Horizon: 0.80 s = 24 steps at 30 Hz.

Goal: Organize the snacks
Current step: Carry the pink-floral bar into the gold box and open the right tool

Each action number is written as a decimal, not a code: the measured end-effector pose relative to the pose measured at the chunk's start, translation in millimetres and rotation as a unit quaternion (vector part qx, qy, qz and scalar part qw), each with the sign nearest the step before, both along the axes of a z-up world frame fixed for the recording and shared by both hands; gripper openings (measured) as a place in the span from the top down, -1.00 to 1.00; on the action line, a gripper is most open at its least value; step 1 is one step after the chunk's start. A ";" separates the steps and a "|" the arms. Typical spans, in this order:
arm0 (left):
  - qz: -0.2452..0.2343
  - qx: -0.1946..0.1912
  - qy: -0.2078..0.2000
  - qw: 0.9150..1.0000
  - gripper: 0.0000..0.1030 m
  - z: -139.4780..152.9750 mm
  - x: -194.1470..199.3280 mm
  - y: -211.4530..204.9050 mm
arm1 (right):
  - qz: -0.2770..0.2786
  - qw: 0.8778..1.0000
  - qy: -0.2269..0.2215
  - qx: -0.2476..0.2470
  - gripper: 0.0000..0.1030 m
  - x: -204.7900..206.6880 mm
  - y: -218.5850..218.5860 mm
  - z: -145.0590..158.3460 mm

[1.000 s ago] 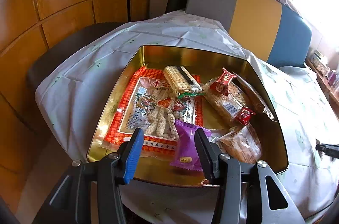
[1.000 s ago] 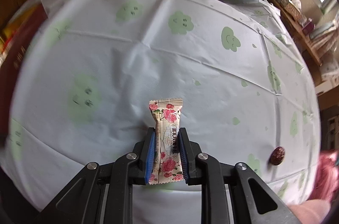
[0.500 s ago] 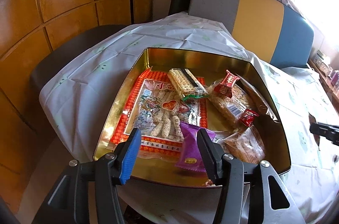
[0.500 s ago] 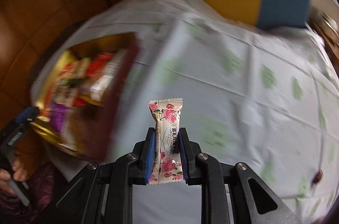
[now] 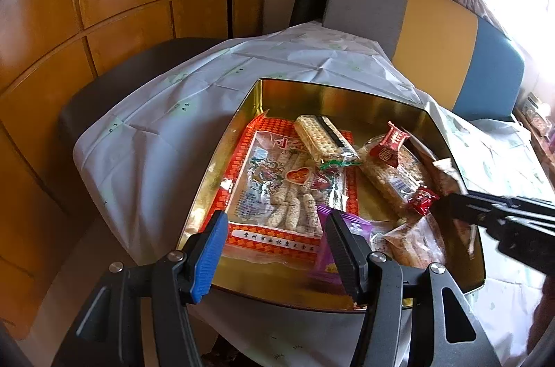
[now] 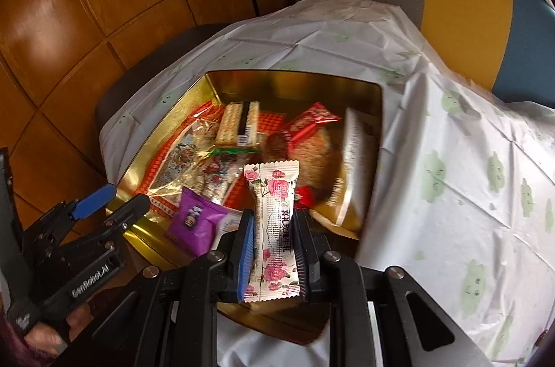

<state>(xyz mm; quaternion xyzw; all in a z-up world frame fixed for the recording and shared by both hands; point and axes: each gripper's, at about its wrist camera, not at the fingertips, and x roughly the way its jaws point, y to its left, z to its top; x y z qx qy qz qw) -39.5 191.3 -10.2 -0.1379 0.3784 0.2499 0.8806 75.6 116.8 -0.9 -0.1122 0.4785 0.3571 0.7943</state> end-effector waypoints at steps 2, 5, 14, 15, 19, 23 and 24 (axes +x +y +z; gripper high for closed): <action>0.002 -0.002 0.000 1.000 -0.15 -1.0 -0.3 1.9 | -0.001 1.000 0.008 0.002 0.58 0.6 8.0 -6.0; 0.005 -0.004 0.001 1.000 -0.15 -2.1 -0.5 4.9 | -0.008 1.000 0.015 -0.004 0.54 1.7 15.2 -14.0; 0.007 -0.003 0.001 1.000 -0.15 -3.9 0.5 5.8 | -0.018 0.999 0.038 -0.029 0.45 2.9 29.4 -44.1; 0.007 -0.002 0.000 1.000 -0.15 -3.7 0.3 5.7 | -0.018 0.999 0.034 -0.028 0.45 1.6 29.2 -44.2; 0.006 -0.001 -0.002 1.000 -0.15 -2.6 0.4 4.6 | -0.022 0.999 0.031 -0.026 0.45 -1.9 25.4 -42.5; 0.004 0.004 -0.005 1.000 -0.15 -0.2 -0.7 1.0 | -0.037 0.999 0.013 -0.016 0.45 -7.0 19.7 -35.3; 0.003 0.004 -0.008 1.000 -0.15 0.7 -1.1 0.0 | -0.041 0.999 0.004 -0.012 0.44 -10.0 17.1 -31.8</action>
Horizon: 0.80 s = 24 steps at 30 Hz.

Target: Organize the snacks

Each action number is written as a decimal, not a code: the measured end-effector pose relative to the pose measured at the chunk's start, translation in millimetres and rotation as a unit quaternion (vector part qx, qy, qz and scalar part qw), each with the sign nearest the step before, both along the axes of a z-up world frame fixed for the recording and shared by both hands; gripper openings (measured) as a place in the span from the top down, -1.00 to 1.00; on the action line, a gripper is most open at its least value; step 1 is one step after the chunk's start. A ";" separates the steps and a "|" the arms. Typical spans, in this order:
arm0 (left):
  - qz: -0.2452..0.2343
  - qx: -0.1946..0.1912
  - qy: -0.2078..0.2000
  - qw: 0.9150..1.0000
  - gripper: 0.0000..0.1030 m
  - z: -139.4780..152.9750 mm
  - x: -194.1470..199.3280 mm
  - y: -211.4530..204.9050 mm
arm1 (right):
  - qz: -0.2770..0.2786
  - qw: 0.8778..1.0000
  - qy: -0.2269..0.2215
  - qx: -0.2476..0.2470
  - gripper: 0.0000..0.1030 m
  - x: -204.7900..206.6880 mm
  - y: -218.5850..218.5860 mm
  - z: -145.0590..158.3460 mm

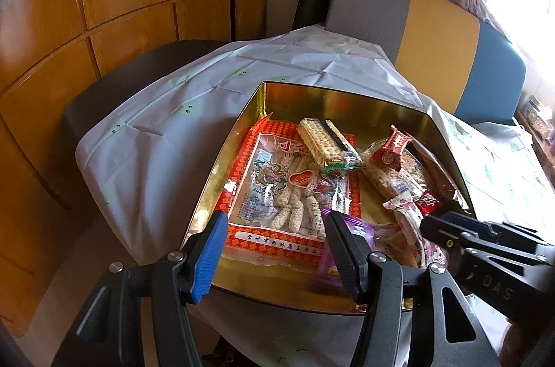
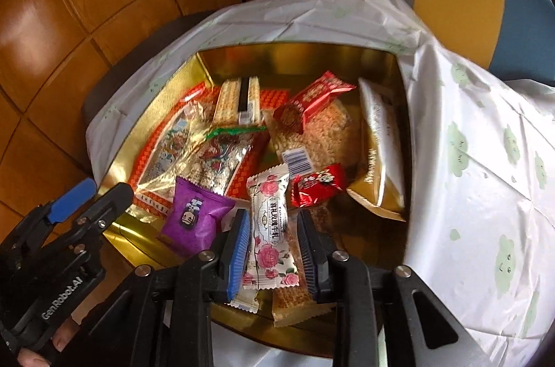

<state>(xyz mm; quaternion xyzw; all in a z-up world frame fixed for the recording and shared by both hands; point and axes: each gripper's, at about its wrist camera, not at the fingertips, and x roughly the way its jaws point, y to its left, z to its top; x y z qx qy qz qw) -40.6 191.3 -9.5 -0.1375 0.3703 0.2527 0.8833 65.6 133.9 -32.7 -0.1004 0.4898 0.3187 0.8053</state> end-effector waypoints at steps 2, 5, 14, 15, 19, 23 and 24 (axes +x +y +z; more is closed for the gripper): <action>-0.003 0.001 -0.006 1.000 -0.15 2.6 -1.2 -3.4 | -0.007 1.000 -0.022 0.003 0.44 -6.6 -4.3 7.5; -0.010 0.006 -0.020 1.000 -0.19 8.9 -4.9 -10.4 | -0.031 0.997 -0.067 0.005 0.41 -18.1 -13.8 19.0; -0.035 0.022 -0.048 0.998 -0.26 20.4 -15.9 -33.6 | -0.090 0.986 -0.139 -0.006 0.35 -38.0 -41.6 30.1; -0.037 0.023 -0.050 0.998 -0.26 21.2 -16.2 -35.3 | -0.092 0.986 -0.141 -0.008 0.35 -39.4 -43.5 29.4; -0.040 0.027 -0.051 0.998 -0.27 23.2 -17.0 -41.0 | -0.095 0.984 -0.149 -0.012 0.35 -44.7 -49.3 28.8; -0.041 0.029 -0.050 0.997 -0.28 22.9 -16.8 -42.8 | -0.098 0.984 -0.151 -0.009 0.35 -45.7 -51.3 30.1; -0.041 0.030 -0.049 0.997 -0.28 22.7 -16.7 -42.8 | -0.099 0.983 -0.152 -0.008 0.35 -45.9 -51.6 30.6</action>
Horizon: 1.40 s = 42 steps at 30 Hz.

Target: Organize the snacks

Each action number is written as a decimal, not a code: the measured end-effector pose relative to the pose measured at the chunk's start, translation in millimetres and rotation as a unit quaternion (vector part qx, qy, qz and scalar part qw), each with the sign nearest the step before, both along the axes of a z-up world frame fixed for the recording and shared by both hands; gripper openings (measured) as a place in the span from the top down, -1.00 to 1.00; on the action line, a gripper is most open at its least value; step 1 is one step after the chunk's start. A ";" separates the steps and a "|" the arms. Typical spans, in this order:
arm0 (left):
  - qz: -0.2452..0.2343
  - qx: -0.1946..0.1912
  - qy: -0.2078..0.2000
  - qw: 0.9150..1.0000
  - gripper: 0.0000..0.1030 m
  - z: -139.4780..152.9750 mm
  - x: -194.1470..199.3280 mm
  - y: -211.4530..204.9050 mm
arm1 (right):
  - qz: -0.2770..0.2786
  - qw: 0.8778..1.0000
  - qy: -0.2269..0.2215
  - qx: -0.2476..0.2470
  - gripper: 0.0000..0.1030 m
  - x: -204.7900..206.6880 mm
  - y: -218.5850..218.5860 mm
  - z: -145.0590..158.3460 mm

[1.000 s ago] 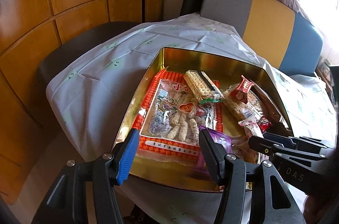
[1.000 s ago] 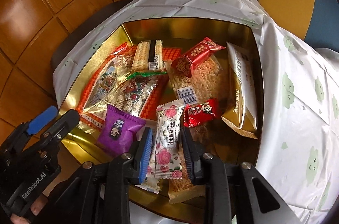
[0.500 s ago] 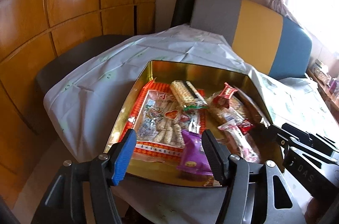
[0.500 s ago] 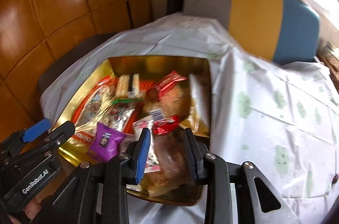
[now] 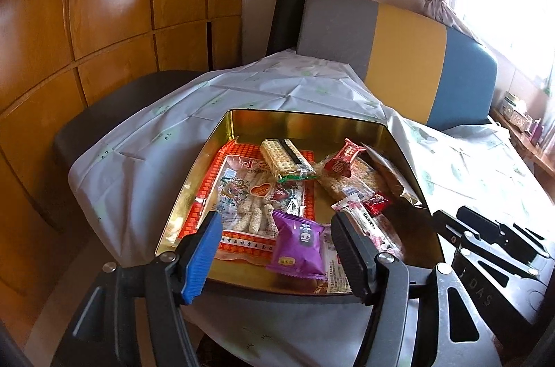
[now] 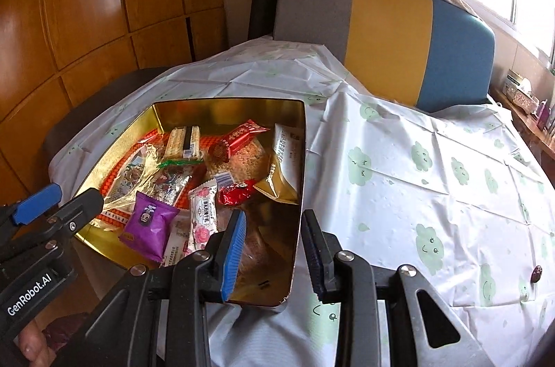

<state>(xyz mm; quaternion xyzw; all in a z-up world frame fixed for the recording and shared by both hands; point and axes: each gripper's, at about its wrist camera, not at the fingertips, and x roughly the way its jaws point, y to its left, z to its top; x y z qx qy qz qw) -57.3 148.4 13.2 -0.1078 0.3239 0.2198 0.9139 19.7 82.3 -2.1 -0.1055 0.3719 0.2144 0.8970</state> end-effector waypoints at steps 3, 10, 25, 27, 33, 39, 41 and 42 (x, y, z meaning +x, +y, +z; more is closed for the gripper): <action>0.001 0.001 0.000 1.000 -0.28 -0.1 -0.2 -0.4 | 0.000 1.000 -0.001 0.002 0.35 -0.9 -1.5 0.6; 0.004 0.002 -0.002 1.000 -0.30 -0.3 -0.6 1.6 | 0.004 1.000 -0.001 -0.003 0.35 -3.0 -0.3 -0.9; 0.006 0.004 -0.002 1.000 -0.37 0.5 -2.6 2.1 | 0.007 1.000 0.001 -0.003 0.35 -6.1 0.1 -2.7; 0.006 0.004 -0.002 1.000 -0.37 0.4 -2.6 1.8 | 0.007 1.000 0.001 -0.003 0.35 -6.2 0.2 -2.4; 0.006 0.004 -0.002 1.000 -0.37 0.7 -2.7 2.2 | 0.010 1.000 0.005 -0.004 0.35 -5.6 0.8 -4.2; 0.007 0.005 -0.002 1.000 -0.37 0.8 -2.8 1.7 | 0.008 1.000 0.000 -0.003 0.35 -6.3 -0.5 -3.3; 0.005 0.006 -0.002 1.000 -0.37 0.8 -2.8 1.3 | 0.007 1.000 0.002 -0.003 0.35 -6.4 -1.4 -3.7; 0.005 0.006 -0.003 1.000 -0.37 0.8 -2.8 1.0 | 0.006 1.000 0.002 -0.002 0.35 -6.4 -1.7 -3.9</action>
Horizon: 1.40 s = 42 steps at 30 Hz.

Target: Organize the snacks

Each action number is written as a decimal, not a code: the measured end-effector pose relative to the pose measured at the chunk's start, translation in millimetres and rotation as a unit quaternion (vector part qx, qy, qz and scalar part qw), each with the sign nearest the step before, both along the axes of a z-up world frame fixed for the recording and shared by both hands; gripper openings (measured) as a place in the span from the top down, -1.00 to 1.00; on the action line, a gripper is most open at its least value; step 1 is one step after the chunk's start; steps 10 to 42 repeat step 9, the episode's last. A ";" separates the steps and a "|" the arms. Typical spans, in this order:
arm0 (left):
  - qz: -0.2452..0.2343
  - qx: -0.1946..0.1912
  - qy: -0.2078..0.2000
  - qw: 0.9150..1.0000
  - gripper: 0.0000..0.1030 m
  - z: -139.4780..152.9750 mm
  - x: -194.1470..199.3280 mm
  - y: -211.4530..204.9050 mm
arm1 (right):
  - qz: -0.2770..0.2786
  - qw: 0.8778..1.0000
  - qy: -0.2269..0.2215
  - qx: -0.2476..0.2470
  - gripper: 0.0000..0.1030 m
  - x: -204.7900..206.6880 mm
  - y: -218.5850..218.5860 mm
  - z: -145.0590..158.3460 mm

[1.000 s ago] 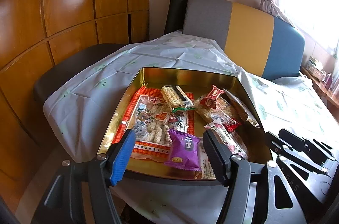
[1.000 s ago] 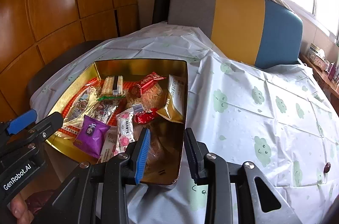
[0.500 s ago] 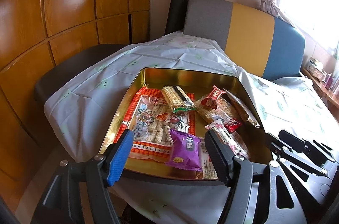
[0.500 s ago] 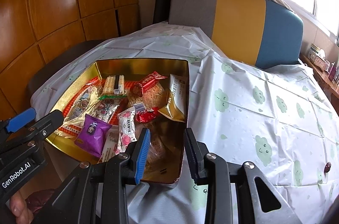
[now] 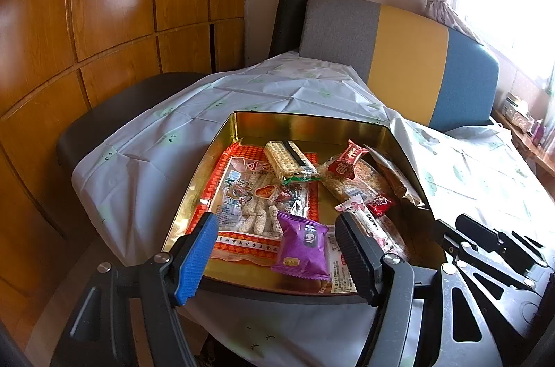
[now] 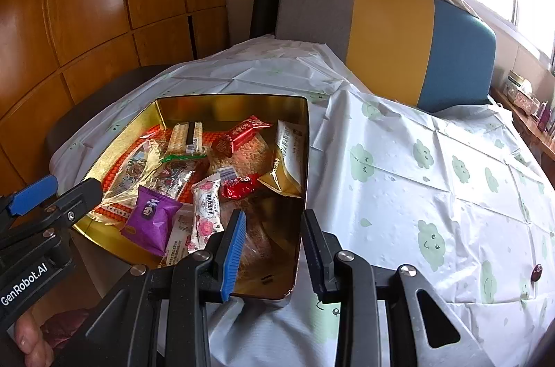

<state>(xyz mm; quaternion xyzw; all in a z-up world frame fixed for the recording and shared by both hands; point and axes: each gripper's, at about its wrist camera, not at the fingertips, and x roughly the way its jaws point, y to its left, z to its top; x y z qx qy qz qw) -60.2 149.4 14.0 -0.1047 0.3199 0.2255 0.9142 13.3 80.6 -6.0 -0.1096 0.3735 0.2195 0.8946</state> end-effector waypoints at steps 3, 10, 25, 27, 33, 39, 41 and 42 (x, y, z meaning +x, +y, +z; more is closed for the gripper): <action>0.002 0.001 0.000 1.000 -0.37 -0.3 -0.1 -0.7 | 0.000 1.000 0.000 -0.001 0.35 -0.5 0.0 -1.2; 0.001 0.000 -0.006 1.000 -0.37 -0.2 -0.2 -0.4 | -0.004 1.000 0.001 0.000 0.35 0.6 -2.7 -2.2; 0.001 0.000 -0.006 1.000 -0.37 -0.2 -0.2 -0.4 | -0.004 1.000 0.001 0.000 0.35 0.6 -2.7 -2.2; 0.001 0.000 -0.006 1.000 -0.37 -0.2 -0.2 -0.4 | -0.004 1.000 0.001 0.000 0.35 0.6 -2.7 -2.2; 0.001 0.000 -0.006 1.000 -0.37 -0.2 -0.2 -0.4 | -0.004 1.000 0.001 0.000 0.35 0.6 -2.7 -2.2; 0.001 0.000 -0.006 1.000 -0.37 -0.2 -0.2 -0.4 | -0.004 1.000 0.001 0.000 0.35 0.6 -2.7 -2.2; 0.001 0.000 -0.006 1.000 -0.37 -0.2 -0.2 -0.4 | -0.004 1.000 0.001 0.000 0.35 0.6 -2.7 -2.2; 0.001 0.000 -0.006 1.000 -0.37 -0.2 -0.2 -0.4 | -0.004 1.000 0.001 0.000 0.35 0.6 -2.7 -2.2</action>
